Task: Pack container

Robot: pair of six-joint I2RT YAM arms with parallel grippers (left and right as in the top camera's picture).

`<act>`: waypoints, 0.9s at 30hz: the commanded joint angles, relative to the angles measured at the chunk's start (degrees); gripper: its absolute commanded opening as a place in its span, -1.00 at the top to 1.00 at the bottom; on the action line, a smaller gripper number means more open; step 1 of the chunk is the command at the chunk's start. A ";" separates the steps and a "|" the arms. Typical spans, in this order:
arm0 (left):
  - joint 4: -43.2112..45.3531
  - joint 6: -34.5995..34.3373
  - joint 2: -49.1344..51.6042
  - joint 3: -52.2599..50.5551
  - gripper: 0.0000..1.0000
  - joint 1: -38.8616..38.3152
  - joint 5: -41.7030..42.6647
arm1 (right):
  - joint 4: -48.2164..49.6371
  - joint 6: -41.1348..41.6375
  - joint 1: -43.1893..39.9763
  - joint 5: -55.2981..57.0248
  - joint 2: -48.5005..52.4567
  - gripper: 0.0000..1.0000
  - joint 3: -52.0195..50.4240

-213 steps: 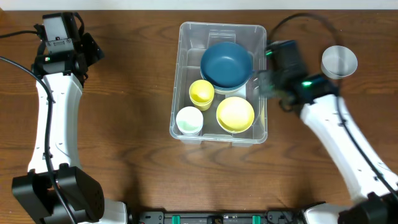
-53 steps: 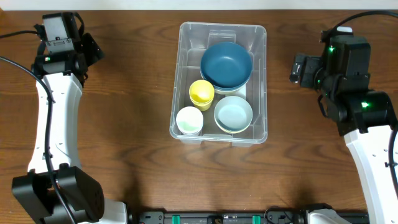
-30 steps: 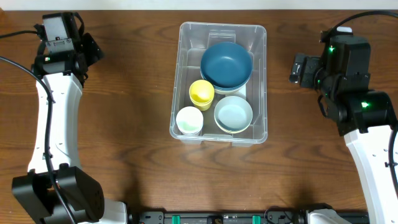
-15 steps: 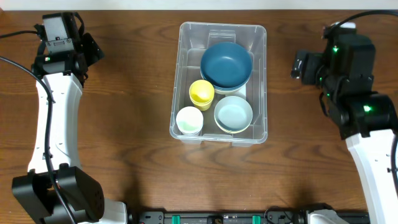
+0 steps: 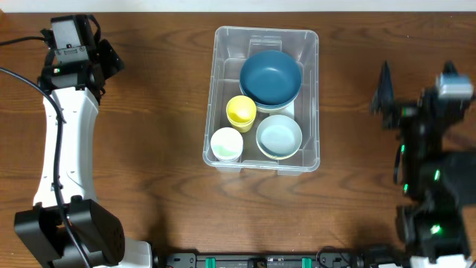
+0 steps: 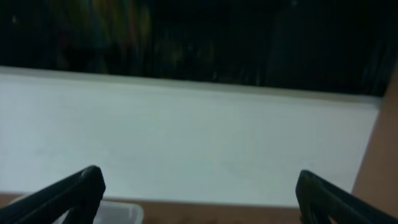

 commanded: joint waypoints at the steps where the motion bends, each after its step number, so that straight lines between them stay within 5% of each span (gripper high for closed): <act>1: -0.20 0.13 -0.83 0.72 -0.96 0.20 -0.70 | 4.37 -1.44 -1.25 -3.48 -6.88 -0.98 -10.01; 10: -0.22 0.11 -0.83 0.72 -0.96 0.20 -0.70 | 13.75 -1.44 -1.73 -4.35 -24.33 -0.98 -29.00; 27: -0.20 0.11 -0.83 0.72 -0.96 0.20 -0.70 | 16.65 -3.54 -1.73 -4.31 -38.16 -0.98 -39.95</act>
